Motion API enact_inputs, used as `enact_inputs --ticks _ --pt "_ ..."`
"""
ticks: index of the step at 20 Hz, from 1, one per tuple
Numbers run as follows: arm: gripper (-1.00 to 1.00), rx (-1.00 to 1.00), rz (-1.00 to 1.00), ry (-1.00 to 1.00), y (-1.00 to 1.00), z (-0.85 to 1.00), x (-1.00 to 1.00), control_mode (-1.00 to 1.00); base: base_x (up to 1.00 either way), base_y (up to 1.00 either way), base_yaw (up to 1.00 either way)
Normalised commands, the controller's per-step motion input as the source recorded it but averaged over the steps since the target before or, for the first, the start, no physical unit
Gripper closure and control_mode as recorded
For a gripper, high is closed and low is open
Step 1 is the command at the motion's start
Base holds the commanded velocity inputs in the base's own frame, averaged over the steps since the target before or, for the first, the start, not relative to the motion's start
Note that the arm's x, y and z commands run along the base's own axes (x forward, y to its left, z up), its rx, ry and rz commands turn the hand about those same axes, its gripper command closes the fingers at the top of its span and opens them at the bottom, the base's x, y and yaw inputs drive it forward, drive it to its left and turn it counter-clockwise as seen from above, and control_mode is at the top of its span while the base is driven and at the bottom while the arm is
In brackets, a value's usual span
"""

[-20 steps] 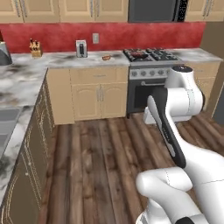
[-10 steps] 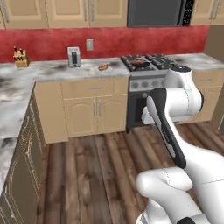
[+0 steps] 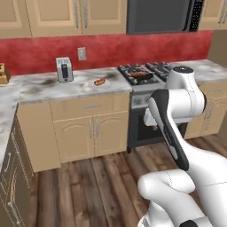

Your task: Place the cold items (lemon and mango) from the fridge in one tupperware on the dining counter. Place the warm items (kebab skewer and hot dog) in the stove area in another tupperware.

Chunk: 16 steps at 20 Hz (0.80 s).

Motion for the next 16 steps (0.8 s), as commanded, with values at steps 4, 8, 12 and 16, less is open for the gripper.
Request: enact_inputs --ticks 4,8,12,16 --pt "-1.0 0.0 0.0 0.0 0.0 0.0 0.0 1.0 1.0 0.0 -0.11" --pt "-1.0 0.0 0.0 0.0 0.0 0.0 0.0 1.0 1.0 0.23 -0.05" --pt "-1.0 0.0 0.0 0.0 0.0 0.0 0.0 1.0 1.0 0.59 0.01" --pt "-1.0 0.0 0.0 0.0 0.0 0.0 0.0 1.0 0.88 0.24 0.09"
